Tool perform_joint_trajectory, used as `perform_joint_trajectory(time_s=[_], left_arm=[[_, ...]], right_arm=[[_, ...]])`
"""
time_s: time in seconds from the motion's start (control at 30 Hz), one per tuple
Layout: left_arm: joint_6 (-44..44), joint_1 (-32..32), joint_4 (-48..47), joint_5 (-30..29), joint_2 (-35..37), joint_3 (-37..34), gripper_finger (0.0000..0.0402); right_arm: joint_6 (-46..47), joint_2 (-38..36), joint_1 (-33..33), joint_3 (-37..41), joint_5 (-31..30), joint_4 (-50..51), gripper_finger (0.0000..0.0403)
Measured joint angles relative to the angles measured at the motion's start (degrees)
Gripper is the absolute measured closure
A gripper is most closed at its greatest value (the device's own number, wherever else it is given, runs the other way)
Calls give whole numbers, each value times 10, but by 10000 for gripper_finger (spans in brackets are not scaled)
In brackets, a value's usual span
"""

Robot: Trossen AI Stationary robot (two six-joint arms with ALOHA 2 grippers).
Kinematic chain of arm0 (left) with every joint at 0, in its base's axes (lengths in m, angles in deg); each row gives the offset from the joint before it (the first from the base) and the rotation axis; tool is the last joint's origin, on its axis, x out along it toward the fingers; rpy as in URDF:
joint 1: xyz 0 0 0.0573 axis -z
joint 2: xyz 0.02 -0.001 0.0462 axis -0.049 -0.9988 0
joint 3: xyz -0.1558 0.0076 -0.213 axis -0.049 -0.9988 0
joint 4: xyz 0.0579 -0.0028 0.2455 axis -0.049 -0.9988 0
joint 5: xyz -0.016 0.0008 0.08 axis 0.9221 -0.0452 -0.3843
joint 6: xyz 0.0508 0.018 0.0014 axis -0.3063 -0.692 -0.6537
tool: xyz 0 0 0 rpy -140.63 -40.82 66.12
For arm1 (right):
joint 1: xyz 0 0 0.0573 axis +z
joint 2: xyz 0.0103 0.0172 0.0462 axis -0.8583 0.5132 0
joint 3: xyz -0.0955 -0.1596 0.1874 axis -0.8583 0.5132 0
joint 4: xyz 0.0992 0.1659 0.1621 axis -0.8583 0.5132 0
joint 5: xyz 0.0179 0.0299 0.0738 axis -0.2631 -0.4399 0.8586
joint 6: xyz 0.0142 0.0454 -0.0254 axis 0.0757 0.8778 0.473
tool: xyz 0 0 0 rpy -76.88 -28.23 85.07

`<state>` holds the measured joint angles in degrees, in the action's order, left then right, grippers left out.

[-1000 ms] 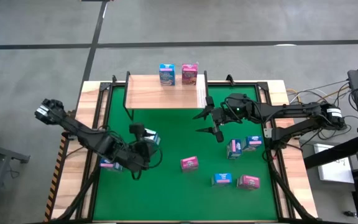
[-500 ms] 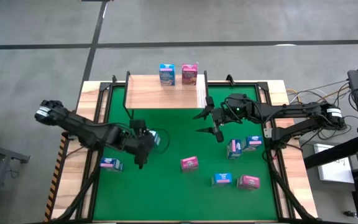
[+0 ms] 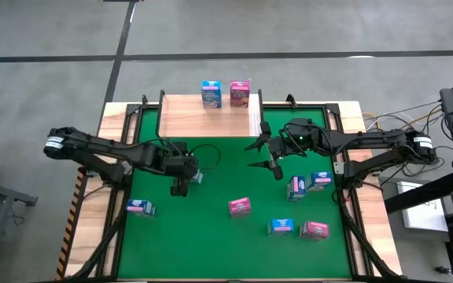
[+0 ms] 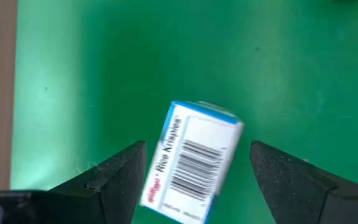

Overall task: Stack cereal on shelf
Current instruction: Put the top light blue cereal box on the shelf aligned with the other light blue box

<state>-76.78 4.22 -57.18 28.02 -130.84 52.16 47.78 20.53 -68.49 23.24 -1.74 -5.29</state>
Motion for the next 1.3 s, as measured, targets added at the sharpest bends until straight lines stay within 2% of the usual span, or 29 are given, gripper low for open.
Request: perform_joint_trajectory(time_s=[0.43, 0.93, 1.3], left_arm=[[-49, -53, 4, 74, 0, -3, 132], [-49, -63, 51, 81, 0, -49, 138], [-39, -63, 64, 80, -3, -49, 205]], right_arm=[[3, 0, 0, 0, 0, 6, 172], [12, 0, 0, 0, 0, 8, 172], [11, 0, 0, 0, 0, 8, 172]])
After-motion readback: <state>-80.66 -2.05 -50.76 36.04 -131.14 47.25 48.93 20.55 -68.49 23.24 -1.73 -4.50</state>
